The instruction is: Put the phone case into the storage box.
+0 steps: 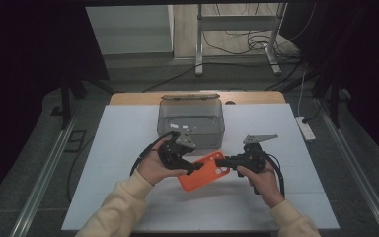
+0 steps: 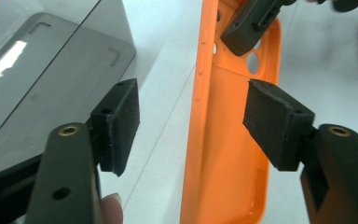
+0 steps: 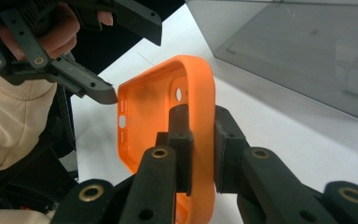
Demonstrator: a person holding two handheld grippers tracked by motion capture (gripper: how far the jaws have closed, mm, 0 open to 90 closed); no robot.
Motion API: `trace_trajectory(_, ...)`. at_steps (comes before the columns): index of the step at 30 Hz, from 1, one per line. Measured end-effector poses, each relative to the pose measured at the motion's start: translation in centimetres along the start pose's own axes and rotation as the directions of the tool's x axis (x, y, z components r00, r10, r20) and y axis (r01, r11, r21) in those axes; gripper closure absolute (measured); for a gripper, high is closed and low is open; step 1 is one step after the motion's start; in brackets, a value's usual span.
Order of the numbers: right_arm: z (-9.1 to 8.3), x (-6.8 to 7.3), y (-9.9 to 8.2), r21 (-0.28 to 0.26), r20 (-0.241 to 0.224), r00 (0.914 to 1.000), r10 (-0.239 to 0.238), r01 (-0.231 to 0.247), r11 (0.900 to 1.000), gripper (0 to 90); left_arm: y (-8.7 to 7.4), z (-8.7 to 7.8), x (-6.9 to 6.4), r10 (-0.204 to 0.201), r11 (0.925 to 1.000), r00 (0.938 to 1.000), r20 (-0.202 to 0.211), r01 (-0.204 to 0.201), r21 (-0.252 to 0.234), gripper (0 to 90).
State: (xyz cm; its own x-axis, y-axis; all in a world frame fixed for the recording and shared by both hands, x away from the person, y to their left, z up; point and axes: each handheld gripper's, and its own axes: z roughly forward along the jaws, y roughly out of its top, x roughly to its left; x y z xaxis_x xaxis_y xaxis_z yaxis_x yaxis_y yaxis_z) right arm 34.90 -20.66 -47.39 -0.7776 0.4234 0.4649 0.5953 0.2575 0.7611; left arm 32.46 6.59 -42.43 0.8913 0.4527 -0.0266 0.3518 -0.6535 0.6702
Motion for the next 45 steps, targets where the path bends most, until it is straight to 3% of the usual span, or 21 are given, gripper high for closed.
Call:
trace_trajectory(5, -0.3, 0.0, 0.0, -0.010, -0.006, 0.9999, -0.011, 0.011, 0.9999, 79.7, -0.5, -0.1, 0.8, -0.007, 1.0000, 0.9978, 0.065, 0.006, 0.007, 30.4)
trace_trajectory(11, -0.5, -0.1, 0.0, -0.019, -0.020, 0.9993, -0.033, 0.032, 0.9993, 79.6, -1.0, 0.1, 1.2, 0.015, 0.9996, 0.9948, 0.100, -0.017, 0.021, 26.9)
trace_trajectory(17, -0.6, -0.1, 0.0, -0.026, -0.024, 0.9987, -0.046, 0.045, 0.9986, 79.5, -1.3, 0.6, 1.7, -0.011, 0.9986, 0.9882, 0.153, 0.003, 0.053, 27.9)
trace_trajectory(21, -0.7, 0.0, 0.0, -0.034, -0.036, 0.9974, -0.063, 0.061, 0.9975, 79.5, -1.7, 1.2, 2.1, -0.017, 0.9963, 0.9784, 0.206, -0.001, 0.086, 35.6)
trace_trajectory(29, -0.8, 0.2, 0.0, -0.043, -0.039, 0.9951, -0.091, 0.090, 0.9950, 79.5, -1.8, 1.6, 2.2, -0.035, 0.9928, 0.9644, 0.262, 0.003, 0.119, 56.9)
trace_trajectory(34, -0.8, 0.1, 0.0, -0.043, -0.031, 0.9946, -0.099, 0.098, 0.9943, 79.4, -1.8, 1.7, 2.1, -0.037, 0.9923, 0.9611, 0.274, 0.003, 0.124, 70.8)
trace_trajectory(40, -0.8, 0.1, 0.0, -0.042, -0.028, 0.9934, -0.111, 0.110, 0.9931, 79.0, -1.8, 1.5, 2.1, -0.050, 0.9915, 0.9530, 0.299, 0.011, 0.130, 78.7)
trace_trajectory(45, -0.8, 0.2, 0.0, -0.045, -0.026, 0.9928, -0.117, 0.116, 0.9922, 77.8, -1.7, 1.5, 2.0, -0.056, 0.9904, 0.9565, 0.286, 0.017, 0.137, 79.1)
